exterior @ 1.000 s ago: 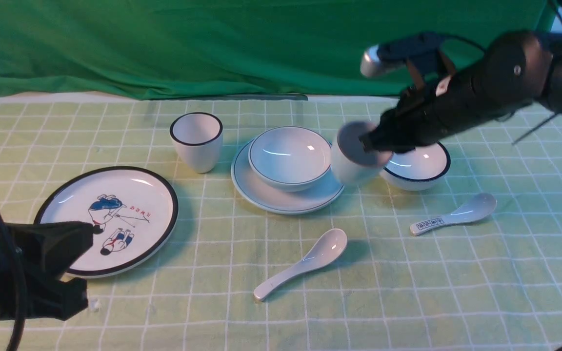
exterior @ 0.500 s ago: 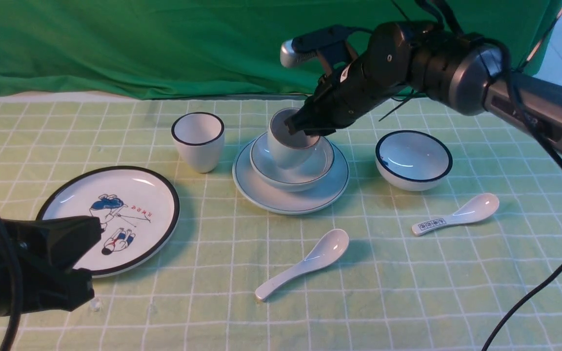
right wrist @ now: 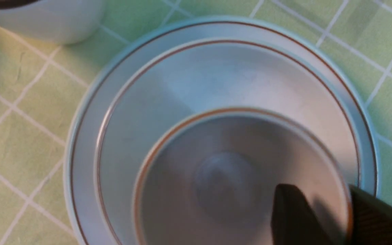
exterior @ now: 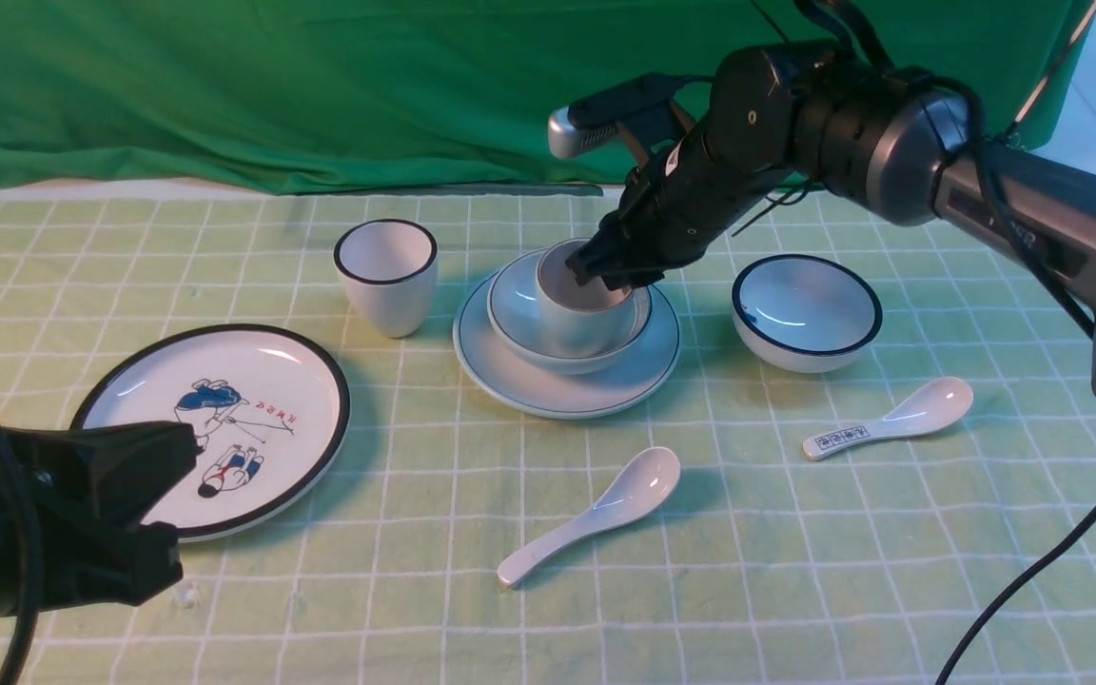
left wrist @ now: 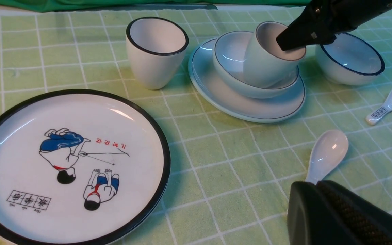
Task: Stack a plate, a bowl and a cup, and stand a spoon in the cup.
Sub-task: Use the right arm to put the blue teacup into the blue rice bowl in the middle, then use the right arm to grab a blue soup spoon
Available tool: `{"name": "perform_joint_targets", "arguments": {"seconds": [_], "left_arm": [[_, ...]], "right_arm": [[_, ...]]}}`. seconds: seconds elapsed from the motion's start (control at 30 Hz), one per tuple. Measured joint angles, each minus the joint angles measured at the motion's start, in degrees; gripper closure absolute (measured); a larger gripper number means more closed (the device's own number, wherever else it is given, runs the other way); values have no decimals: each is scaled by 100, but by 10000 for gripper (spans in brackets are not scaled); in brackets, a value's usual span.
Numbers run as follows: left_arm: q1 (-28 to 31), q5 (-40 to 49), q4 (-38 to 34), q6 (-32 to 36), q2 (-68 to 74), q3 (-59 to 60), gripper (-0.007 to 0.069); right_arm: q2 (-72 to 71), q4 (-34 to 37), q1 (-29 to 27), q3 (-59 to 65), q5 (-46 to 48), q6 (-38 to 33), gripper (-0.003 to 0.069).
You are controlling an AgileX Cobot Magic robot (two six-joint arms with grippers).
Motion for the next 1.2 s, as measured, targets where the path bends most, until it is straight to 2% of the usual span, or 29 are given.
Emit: {"name": "perform_joint_targets", "arguments": {"seconds": [0.17,0.37,0.6,0.77,0.93,0.97,1.0,1.2], "left_arm": [[0,11,0,0,0,0,615],[0,29,5,0,0,0,611],[0,34,5,40,0,0,610],[0,34,19,40,0,0,610],[0,34,25,103,0,0,610],[0,34,25,109,0,0,610],[0,34,25,116,0,0,610],[0,34,20,128,0,0,610]], "right_arm": [[3,3,0,-75,105,5,347],[-337,-15,62,-635,905,-16,238],[-773,-5,486,-822,1612,-394,204],[-814,25,1035,-247,1753,-1663,201],[-808,40,1405,895,1742,-3145,201],[-808,40,1415,944,1742,-3145,201],[-808,-7,1475,1283,1593,-3523,201],[-808,-98,1587,2409,294,-4324,201]]}}
